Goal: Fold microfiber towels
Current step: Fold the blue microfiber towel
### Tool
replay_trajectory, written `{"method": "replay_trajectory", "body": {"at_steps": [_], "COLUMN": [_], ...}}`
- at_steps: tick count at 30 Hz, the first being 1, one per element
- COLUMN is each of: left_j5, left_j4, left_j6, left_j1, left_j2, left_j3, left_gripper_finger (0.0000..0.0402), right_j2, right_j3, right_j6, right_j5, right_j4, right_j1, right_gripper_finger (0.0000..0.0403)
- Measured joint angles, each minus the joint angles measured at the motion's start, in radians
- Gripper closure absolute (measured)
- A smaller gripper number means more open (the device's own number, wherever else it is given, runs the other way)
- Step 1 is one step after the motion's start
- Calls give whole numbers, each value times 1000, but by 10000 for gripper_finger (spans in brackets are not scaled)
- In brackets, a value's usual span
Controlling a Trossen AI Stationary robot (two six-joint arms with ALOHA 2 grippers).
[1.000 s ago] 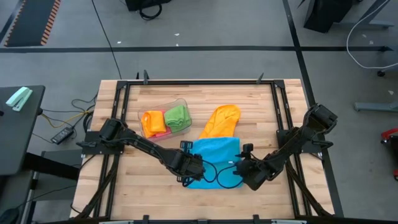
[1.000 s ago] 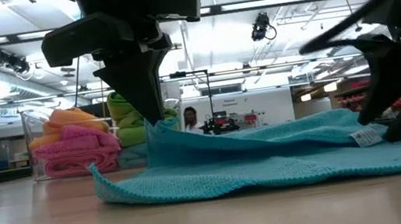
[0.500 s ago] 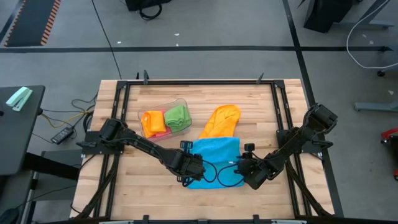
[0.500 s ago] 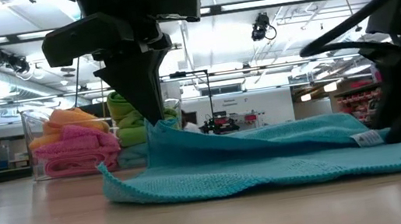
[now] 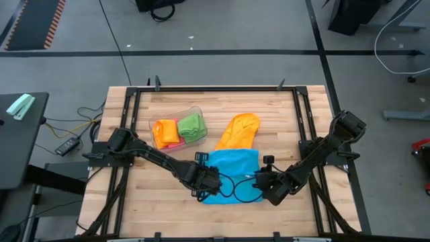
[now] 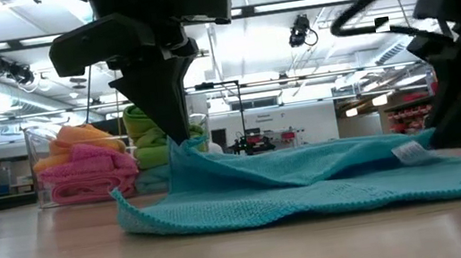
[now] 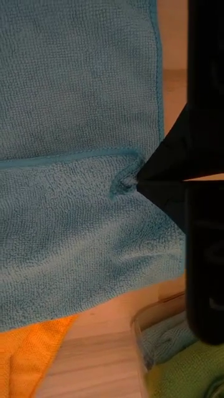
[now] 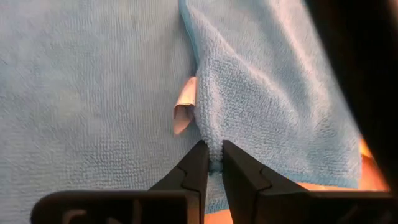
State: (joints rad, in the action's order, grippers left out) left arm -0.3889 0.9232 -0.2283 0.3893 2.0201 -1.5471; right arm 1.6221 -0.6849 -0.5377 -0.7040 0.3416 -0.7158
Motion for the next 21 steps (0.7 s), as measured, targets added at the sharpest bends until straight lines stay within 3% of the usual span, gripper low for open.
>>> {"method": "replay_trajectory", "body": {"at_steps": [7,14,21], "left_j5": [0,46,99], "left_j4": [-26,-39,-84], "left_j6": [10,11,4], "left_j1": [7,8,33], "left_j2": [0,0,0], "left_j3": [0,0,0], "left_gripper_finger": [375,395,382], "right_j2": [-26,-103,-133], "right_j3": [0,0,0], "right_j6": [7,5,10], "right_j5": [2,9,102], "right_j4": [25,58,54], "right_j1": [0,0,0], "right_gripper_finger": [356,359,359]}}
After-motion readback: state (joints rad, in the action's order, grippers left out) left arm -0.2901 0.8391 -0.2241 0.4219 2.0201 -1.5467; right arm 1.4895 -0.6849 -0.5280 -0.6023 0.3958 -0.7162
